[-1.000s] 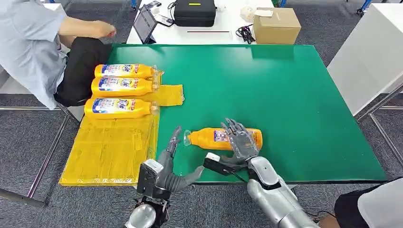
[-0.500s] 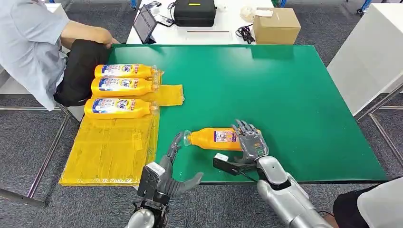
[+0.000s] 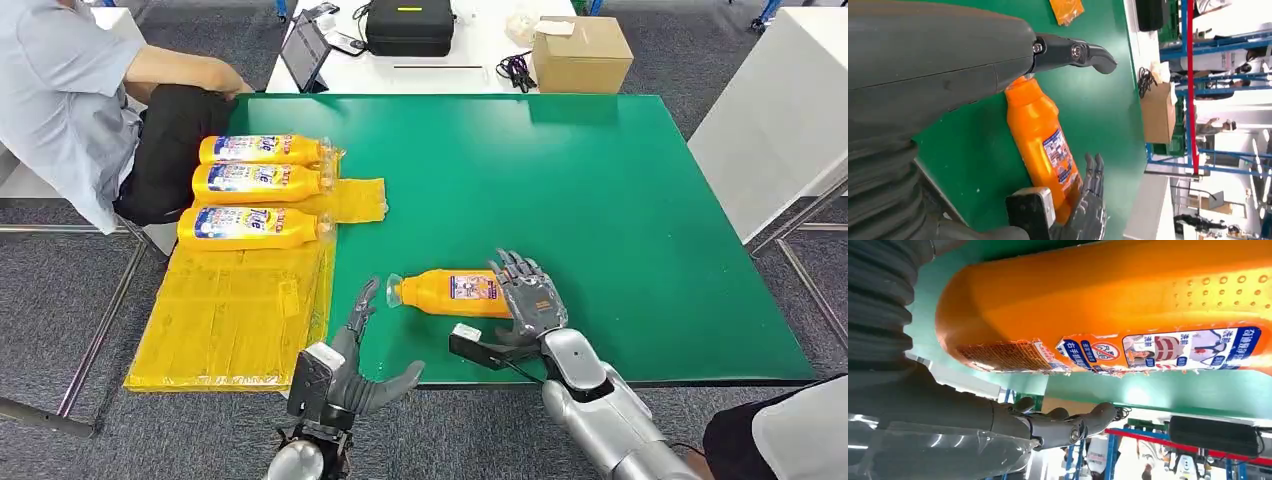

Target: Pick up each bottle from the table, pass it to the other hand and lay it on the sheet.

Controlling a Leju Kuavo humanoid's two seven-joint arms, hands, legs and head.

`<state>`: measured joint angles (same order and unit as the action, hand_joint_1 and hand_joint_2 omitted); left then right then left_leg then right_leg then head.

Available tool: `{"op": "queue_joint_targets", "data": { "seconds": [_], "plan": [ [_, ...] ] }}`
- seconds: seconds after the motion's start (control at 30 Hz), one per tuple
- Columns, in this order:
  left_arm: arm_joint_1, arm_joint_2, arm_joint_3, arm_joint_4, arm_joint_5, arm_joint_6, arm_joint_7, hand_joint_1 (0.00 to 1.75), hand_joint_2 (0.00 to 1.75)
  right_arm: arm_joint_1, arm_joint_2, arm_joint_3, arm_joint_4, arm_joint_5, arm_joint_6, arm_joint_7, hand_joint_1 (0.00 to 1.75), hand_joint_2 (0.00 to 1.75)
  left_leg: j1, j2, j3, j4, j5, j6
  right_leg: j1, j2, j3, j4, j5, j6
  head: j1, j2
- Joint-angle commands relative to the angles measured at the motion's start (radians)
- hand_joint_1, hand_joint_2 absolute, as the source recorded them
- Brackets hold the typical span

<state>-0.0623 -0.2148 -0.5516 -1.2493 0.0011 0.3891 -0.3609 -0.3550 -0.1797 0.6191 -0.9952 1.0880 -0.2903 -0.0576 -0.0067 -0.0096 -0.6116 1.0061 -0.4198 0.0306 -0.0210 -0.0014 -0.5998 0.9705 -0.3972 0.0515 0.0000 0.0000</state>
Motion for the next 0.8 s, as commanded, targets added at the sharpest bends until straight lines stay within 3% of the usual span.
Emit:
{"op": "queue_joint_targets", "data": {
  "seconds": [0.03, 0.1, 0.13, 0.3, 0.8],
  "plan": [
    [-0.011, 0.019, 0.012, 0.016, -0.003, -0.005, -0.001, 0.0, 1.75, -0.03, 0.003, 0.008, 0.037, -0.054, 0.049, -0.011, 0.0, 1.75, 0.0, 0.001, 0.002, 0.0, -0.001, -0.001, 0.001, 0.001, 0.002, 0.0, -0.001, -0.001, 0.0, 0.0],
    [-0.014, 0.019, 0.011, 0.02, -0.002, -0.008, -0.001, 0.0, 1.75, -0.031, 0.006, -0.003, 0.053, -0.074, 0.055, -0.018, 0.0, 1.75, 0.001, 0.002, 0.003, 0.0, -0.002, -0.002, 0.001, 0.001, 0.003, 0.0, -0.001, -0.002, 0.0, 0.0],
    [-0.015, -0.001, 0.015, 0.027, 0.007, -0.012, -0.003, 0.0, 1.75, -0.051, 0.028, -0.035, 0.157, -0.124, 0.043, -0.047, 0.0, 1.75, 0.001, 0.001, 0.002, 0.0, -0.001, -0.001, 0.001, 0.001, 0.002, 0.0, -0.001, -0.002, 0.0, 0.0],
    [-0.019, -0.004, -0.002, 0.022, -0.005, -0.015, 0.008, 0.0, 1.75, -0.086, 0.052, -0.051, 0.242, -0.109, 0.004, -0.033, 0.0, 1.75, 0.001, 0.002, 0.004, 0.0, -0.002, -0.002, 0.001, 0.002, 0.004, -0.001, -0.001, -0.002, 0.0, 0.0],
    [-0.028, -0.002, 0.001, 0.032, -0.024, -0.019, 0.009, 0.0, 1.75, -0.109, 0.064, -0.106, 0.309, -0.112, 0.014, -0.022, 0.0, 1.75, 0.001, 0.001, 0.006, 0.0, -0.001, -0.002, 0.001, 0.0, 0.006, -0.001, -0.001, -0.002, 0.0, 0.0]
  ]
}}
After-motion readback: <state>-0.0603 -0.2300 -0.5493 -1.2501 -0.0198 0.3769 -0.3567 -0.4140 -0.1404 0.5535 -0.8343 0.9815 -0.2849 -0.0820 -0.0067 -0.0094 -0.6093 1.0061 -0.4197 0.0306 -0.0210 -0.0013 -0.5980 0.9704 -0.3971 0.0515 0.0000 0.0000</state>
